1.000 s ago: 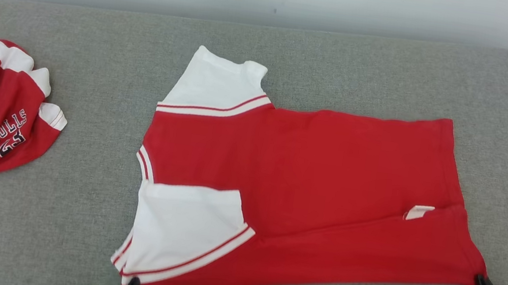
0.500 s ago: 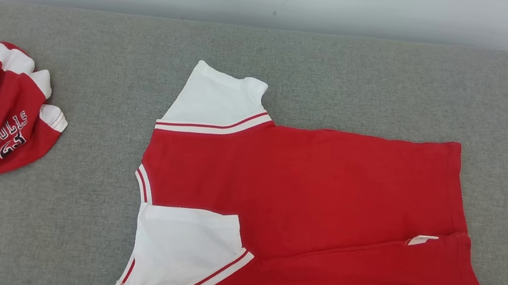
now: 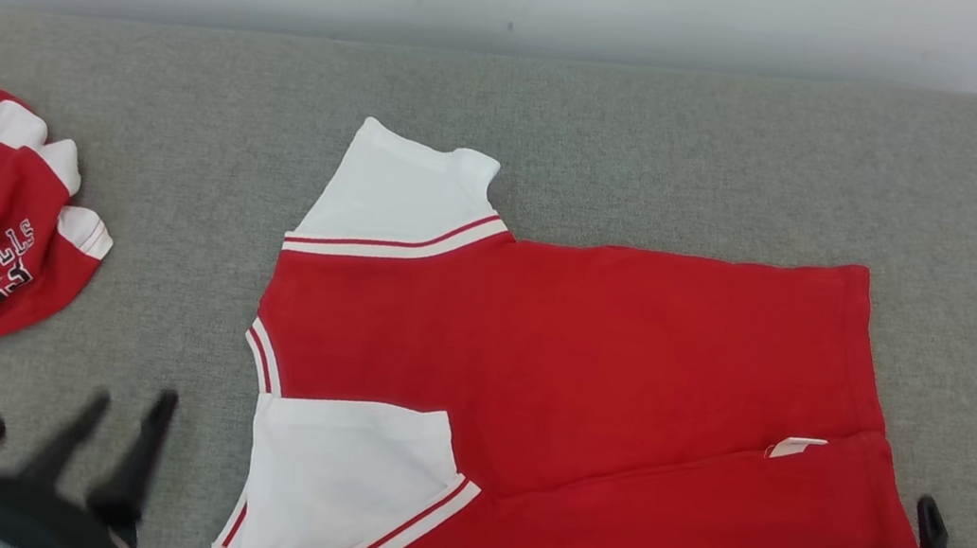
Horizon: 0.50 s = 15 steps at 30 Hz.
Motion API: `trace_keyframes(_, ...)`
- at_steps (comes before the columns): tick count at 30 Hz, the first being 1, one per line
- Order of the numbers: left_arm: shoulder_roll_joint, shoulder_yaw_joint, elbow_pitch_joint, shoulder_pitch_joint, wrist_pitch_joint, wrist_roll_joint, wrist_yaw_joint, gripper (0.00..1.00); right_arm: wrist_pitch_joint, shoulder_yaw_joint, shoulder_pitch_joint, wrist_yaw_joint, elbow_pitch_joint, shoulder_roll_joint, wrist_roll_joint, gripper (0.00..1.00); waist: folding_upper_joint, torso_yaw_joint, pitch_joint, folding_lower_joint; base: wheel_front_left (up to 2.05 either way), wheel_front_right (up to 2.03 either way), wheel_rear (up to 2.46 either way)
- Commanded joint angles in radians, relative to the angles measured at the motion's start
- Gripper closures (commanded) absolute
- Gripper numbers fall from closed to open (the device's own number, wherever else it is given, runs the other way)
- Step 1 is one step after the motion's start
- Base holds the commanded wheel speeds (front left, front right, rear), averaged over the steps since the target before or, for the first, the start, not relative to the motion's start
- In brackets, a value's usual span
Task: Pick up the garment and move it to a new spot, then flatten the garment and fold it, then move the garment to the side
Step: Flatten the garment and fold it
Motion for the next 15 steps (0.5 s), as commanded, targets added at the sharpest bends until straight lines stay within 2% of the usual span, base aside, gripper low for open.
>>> trace_keyframes(1,0.022,0.013,-0.008,-0.065,0.021,0.007,-0.01,0.0,-0.005,-0.004,-0.021,-0.002,-0.013,0.016,-0.02,0.0,0.0,-0.007,0.014,0.0,0.0,0.0,0.0)
trace_keyframes(4,0.071,0.021,0.007,-0.214,0.109,-0.01,-0.032,0.0,-0.001,-0.001,-0.051,-0.002,-0.031,0.038,-0.051,0.0,0.0,-0.021,0.042,0.0,0.0,0.0,0.0)
trace_keyframes(6,0.085,0.015,0.034,-0.326,0.191,-0.038,-0.041,0.0,0.004,0.01,-0.077,-0.002,-0.045,0.051,-0.066,0.0,0.0,-0.032,0.065,0.0,0.0,0.0,0.0)
trace_keyframes(11,0.086,-0.019,0.153,-0.61,0.395,-0.088,-0.033,0.0,0.007,0.037,-0.132,-0.002,-0.057,0.073,-0.092,0.0,0.0,-0.063,0.122,0.0,0.0,0.0,0.0)
trace_keyframes(15,0.076,-0.089,0.278,-0.812,0.525,-0.058,-0.045,0.0,0.003,0.065,-0.172,-0.002,-0.05,0.091,-0.098,0.0,0.0,-0.086,0.164,0.0,0.0,0.0,0.0)
